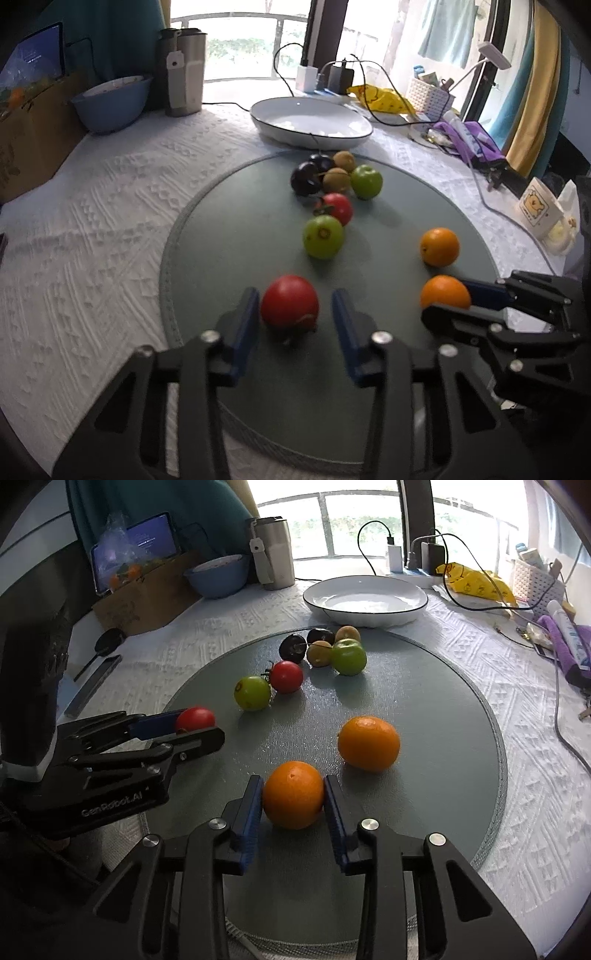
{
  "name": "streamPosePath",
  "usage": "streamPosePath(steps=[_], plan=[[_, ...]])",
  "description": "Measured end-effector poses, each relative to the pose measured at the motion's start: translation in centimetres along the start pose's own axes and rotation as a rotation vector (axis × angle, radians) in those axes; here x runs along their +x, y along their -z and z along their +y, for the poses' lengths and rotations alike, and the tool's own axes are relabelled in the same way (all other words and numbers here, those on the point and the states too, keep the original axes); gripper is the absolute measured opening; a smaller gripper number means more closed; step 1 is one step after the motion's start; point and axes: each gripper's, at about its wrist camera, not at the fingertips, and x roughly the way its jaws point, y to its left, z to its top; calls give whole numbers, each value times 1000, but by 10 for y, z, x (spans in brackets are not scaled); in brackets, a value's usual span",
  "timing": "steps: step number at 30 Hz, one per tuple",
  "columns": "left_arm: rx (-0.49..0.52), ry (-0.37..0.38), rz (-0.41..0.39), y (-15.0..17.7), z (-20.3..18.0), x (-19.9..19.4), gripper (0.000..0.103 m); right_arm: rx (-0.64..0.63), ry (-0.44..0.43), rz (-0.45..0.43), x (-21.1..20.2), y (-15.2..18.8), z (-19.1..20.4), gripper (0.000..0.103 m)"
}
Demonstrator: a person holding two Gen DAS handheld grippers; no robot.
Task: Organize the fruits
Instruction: 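Grasp the orange with the right tool while the left tool grasps the red tomato, then carry the orange and red tomato to the white plate with both tools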
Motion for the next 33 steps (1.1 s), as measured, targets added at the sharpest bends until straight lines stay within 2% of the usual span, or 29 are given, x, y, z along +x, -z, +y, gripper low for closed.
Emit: streamPosePath(steps=[2, 8, 17, 33], plan=[[-7, -6, 2, -2, 1, 2, 31, 0, -9, -1, 0, -2, -2, 35], [-10, 3, 9, -8, 0, 3, 31, -9, -18, -22, -6, -11, -5, 35], [5, 6, -45, -31, -2, -8, 31, -39, -37, -76, -16, -33, -7, 35], [31, -3, -145, -90, 7, -1, 31, -68, 31, -177, -21, -88, -42, 35]])
